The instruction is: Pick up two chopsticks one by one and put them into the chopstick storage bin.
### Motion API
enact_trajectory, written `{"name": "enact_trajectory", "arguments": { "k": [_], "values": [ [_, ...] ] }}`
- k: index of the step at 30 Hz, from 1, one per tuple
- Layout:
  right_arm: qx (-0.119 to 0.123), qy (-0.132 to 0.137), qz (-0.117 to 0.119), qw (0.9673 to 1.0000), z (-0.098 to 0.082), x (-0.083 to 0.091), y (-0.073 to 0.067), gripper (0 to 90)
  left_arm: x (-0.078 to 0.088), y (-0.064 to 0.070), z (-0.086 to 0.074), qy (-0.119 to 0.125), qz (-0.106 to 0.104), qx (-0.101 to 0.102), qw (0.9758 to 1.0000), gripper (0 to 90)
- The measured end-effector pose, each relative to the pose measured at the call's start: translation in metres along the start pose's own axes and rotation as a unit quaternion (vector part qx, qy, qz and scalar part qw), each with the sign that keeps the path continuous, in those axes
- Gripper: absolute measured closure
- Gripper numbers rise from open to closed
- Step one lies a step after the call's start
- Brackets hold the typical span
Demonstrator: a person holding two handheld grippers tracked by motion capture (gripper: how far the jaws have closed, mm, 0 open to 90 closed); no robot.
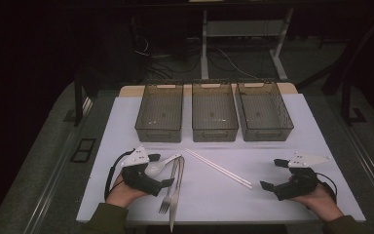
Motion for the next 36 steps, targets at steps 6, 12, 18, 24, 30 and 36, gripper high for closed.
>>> {"name": "enact_trajectory", "arguments": {
  "k": [6, 12, 18, 24, 30, 36],
  "values": [
    [-0.001, 0.000, -0.004, 1.0000, 0.001, 0.002, 0.000, 1.2, -0.001, 0.002, 0.000, -0.004, -0.001, -0.002, 1.0000, 0.0],
    [-0.003, 0.001, -0.003, 1.0000, 0.005, 0.003, 0.001, 1.2, -0.001, 0.002, 0.000, -0.008, -0.002, -0.004, 1.0000, 0.0],
    [0.000, 0.001, 0.002, 1.0000, 0.011, 0.002, -0.003, 1.2, -0.002, 0.004, 0.000, -0.017, -0.004, -0.013, 0.9998, 0.0],
    [0.000, 0.006, 0.012, 0.9999, 0.016, -0.001, -0.003, 1.2, -0.003, 0.004, 0.000, -0.017, -0.005, -0.013, 0.9998, 0.0],
    [0.004, 0.005, 0.019, 0.9998, 0.021, -0.005, -0.006, 1.2, -0.005, 0.005, 0.001, -0.017, -0.005, -0.014, 0.9997, 0.0],
    [0.008, 0.010, 0.026, 0.9996, 0.029, -0.010, -0.008, 1.2, -0.005, 0.005, 0.002, -0.021, -0.008, -0.019, 0.9996, 0.0]
  ]
}}
Point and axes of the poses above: each handheld gripper's, and its own axes: x roughly backward along the jaws, z roughly out of its top, y roughly to its right, the point moved 2 cm from there along -x, roughly forward along the jaws, and after that the axes turned 4 degrees about -x, right-handed, at the moved point
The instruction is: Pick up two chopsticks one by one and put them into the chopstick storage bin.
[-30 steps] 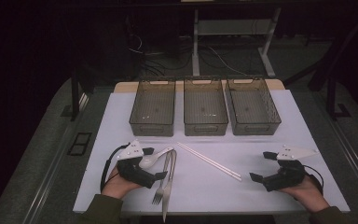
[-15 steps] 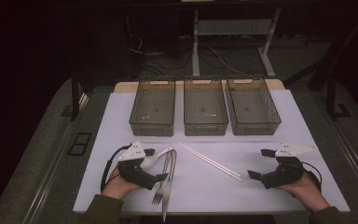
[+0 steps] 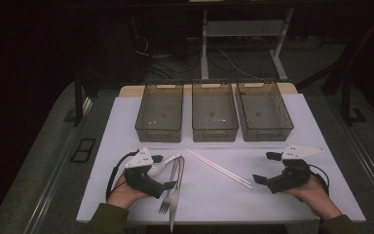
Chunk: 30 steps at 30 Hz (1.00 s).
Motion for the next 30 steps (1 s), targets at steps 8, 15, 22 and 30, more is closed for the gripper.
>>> {"name": "enact_trajectory", "arguments": {
  "k": [8, 15, 22, 30],
  "values": [
    [0.004, -0.006, 0.005, 1.0000, 0.006, -0.008, -0.002, 1.3, 0.000, 0.001, 0.001, 0.002, -0.003, -0.002, 1.0000, 0.0],
    [0.004, -0.007, 0.010, 0.9999, 0.011, -0.014, -0.002, 1.3, -0.001, 0.003, 0.002, 0.005, -0.004, -0.001, 1.0000, 0.0],
    [0.003, -0.010, 0.011, 0.9999, 0.015, -0.019, -0.002, 1.3, -0.001, 0.004, 0.002, 0.006, -0.004, -0.002, 1.0000, 0.0],
    [0.006, -0.015, 0.011, 0.9998, 0.020, -0.027, -0.003, 1.3, -0.001, 0.004, 0.002, 0.006, -0.005, -0.003, 1.0000, 0.0]
  ]
}}
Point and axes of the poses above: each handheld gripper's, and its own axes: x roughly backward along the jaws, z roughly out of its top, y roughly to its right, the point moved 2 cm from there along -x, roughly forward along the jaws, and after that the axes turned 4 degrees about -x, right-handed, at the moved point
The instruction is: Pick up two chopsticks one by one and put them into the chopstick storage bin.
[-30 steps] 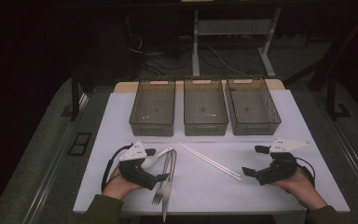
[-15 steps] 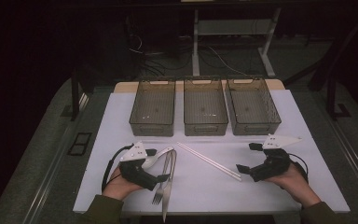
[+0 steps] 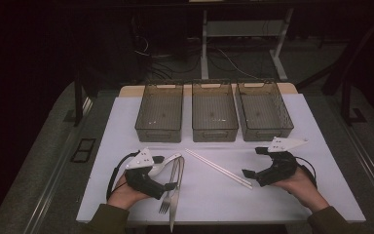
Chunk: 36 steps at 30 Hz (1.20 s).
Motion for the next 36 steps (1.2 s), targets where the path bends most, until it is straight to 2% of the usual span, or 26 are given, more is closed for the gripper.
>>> {"name": "enact_trajectory", "arguments": {
  "k": [21, 28, 33, 36],
  "values": [
    [0.012, -0.019, 0.006, 0.9997, 0.015, -0.025, -0.005, 1.6, 0.001, 0.000, 0.000, 0.000, 0.002, -0.002, 1.0000, 0.0],
    [0.017, -0.035, 0.011, 0.9992, 0.021, -0.038, -0.005, 5.4, 0.001, 0.000, 0.000, 0.001, 0.002, -0.002, 1.0000, 0.0],
    [0.019, -0.054, 0.012, 0.9983, 0.023, -0.048, -0.004, 14.2, 0.001, 0.000, 0.000, 0.002, 0.002, -0.001, 1.0000, 0.0],
    [0.019, -0.063, 0.012, 0.9978, 0.024, -0.054, -0.004, 15.3, 0.001, 0.000, 0.000, 0.004, 0.002, 0.000, 1.0000, 0.0]
  ]
}}
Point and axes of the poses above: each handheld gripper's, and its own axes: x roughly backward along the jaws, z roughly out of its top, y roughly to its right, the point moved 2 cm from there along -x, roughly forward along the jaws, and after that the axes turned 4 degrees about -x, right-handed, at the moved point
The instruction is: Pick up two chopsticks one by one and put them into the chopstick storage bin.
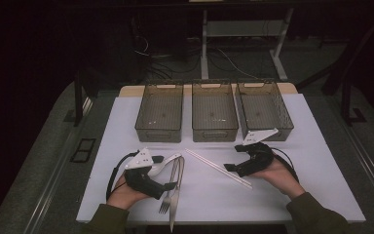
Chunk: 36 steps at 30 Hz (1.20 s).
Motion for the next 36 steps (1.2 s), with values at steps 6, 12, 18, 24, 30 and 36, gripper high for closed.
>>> {"name": "enact_trajectory", "arguments": {
  "k": [6, 12, 18, 24, 30, 36],
  "values": [
    [0.003, -0.011, -0.003, 0.9999, 0.001, -0.005, -0.001, 28.7, 0.000, 0.000, 0.000, 0.000, 0.000, 0.000, 1.0000, 0.0],
    [0.014, -0.024, 0.002, 0.9996, -0.001, -0.005, -0.004, 47.5, 0.001, -0.001, -0.002, -0.001, 0.002, 0.001, 1.0000, 0.0],
    [0.011, -0.050, 0.013, 0.9986, -0.003, -0.009, -0.005, 61.2, 0.001, -0.001, -0.002, -0.003, 0.002, 0.000, 1.0000, 0.1],
    [0.010, -0.069, 0.014, 0.9975, -0.007, -0.012, -0.006, 71.0, 0.001, 0.000, -0.002, -0.003, 0.000, -0.001, 1.0000, 0.1],
    [0.013, -0.089, 0.010, 0.9959, -0.010, -0.015, -0.007, 75.6, 0.001, 0.000, -0.002, -0.001, 0.000, -0.002, 1.0000, 0.1],
    [0.011, -0.093, 0.008, 0.9955, -0.011, -0.016, -0.006, 78.0, 0.001, 0.000, -0.002, -0.002, -0.001, -0.003, 1.0000, 0.1]
  ]
}}
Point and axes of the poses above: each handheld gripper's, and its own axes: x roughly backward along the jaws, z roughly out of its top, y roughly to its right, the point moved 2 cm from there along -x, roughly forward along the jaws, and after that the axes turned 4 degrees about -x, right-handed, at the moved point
